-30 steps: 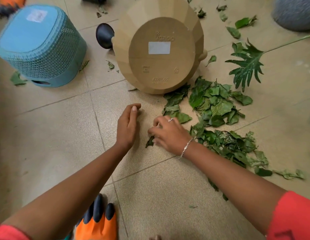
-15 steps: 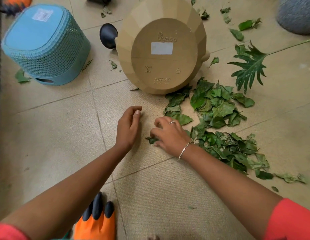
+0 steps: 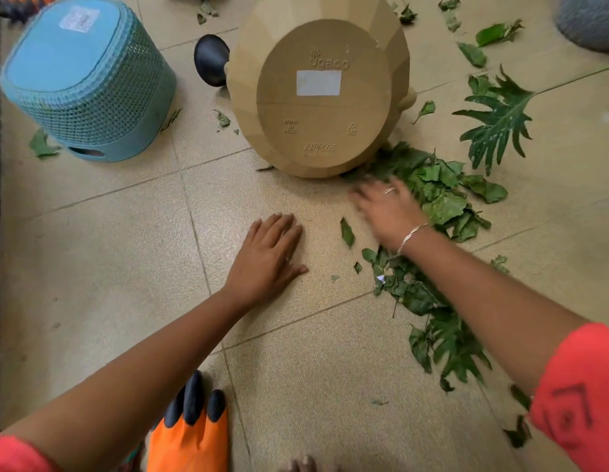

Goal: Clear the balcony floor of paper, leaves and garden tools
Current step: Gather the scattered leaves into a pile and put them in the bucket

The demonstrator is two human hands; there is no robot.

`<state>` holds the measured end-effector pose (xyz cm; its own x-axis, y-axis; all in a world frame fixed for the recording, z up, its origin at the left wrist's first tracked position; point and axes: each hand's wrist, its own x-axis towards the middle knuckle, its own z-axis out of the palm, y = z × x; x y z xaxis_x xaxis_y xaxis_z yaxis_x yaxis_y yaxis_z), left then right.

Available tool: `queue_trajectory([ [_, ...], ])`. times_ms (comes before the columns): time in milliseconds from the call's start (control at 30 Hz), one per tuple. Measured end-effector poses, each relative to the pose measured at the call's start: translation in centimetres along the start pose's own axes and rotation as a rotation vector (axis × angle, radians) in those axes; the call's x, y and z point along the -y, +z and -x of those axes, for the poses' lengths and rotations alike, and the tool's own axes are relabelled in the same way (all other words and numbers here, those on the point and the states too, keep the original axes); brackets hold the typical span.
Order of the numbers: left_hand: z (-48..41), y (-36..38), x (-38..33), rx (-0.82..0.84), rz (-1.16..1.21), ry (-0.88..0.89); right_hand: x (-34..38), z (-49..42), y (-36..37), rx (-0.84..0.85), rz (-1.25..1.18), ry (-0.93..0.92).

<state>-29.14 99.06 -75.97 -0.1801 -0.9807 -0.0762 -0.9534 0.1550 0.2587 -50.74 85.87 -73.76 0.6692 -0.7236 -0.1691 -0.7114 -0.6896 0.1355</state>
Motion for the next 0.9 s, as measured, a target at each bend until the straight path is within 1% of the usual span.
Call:
queue_trajectory([
  [67,-0.8,-0.3,0.1,0.029,-0.042,-0.045,-4.0,0.4,-0.6,0.034,0.003,0.168],
  [100,-1.2,-0.6,0.1,0.037,-0.059,-0.059,-5.6,0.8,-1.1,0.054,0.010,0.179],
  [133,-1.7,-0.9,0.1,0.047,-0.077,-0.059,-6.7,1.6,-1.7,0.068,0.018,0.133],
  [167,-2.3,-1.3,0.0,0.063,-0.093,-0.049,-7.3,2.8,-2.5,0.067,0.028,0.034],
  [267,-3.7,-2.9,-1.0,0.142,-0.130,0.054,-7.2,8.6,-5.0,0.017,0.092,-0.366],
  [367,-4.5,-4.6,-2.5,0.271,-0.192,0.194,-5.8,15.3,-4.4,-0.039,0.055,-0.602],
  [433,-4.5,-5.6,-3.7,0.244,-0.206,0.421,-4.7,18.0,-2.2,-0.051,0.036,-0.712],
  [500,-3.9,-5.8,-4.4,0.190,-0.251,0.695,-4.1,19.4,0.5,-0.038,0.081,-0.818],
  [533,-3.3,-5.6,-4.6,0.197,-0.268,0.831,-3.9,19.6,1.6,-0.034,0.099,-0.859],
  [633,-0.7,-3.6,-6.4,0.285,-0.376,1.319,-4.0,19.9,3.6,-0.047,0.065,-0.879],
  [667,-0.1,-2.7,-7.5,0.318,-0.423,1.434,-4.4,19.5,3.9,-0.046,0.054,-0.868],
  [700,0.0,-1.8,-8.5,0.350,-0.444,1.491,-5.1,18.7,3.8,-0.041,0.049,-0.848],
  [733,-0.4,-0.9,-9.5,0.370,-0.439,1.495,-6.0,17.5,3.7,-0.051,0.060,-0.829],
  [800,-2.5,0.3,-10.9,0.368,-0.434,1.429,-8.4,14.8,3.1,-0.098,0.115,-0.761],
  [867,-5.7,0.3,-11.6,0.329,-0.530,1.275,-11.1,12.5,2.3,-0.118,0.175,-0.607],
  [900,-7.3,-0.1,-11.8,0.314,-0.570,1.153,-12.5,11.7,1.8,-0.126,0.174,-0.496],
])
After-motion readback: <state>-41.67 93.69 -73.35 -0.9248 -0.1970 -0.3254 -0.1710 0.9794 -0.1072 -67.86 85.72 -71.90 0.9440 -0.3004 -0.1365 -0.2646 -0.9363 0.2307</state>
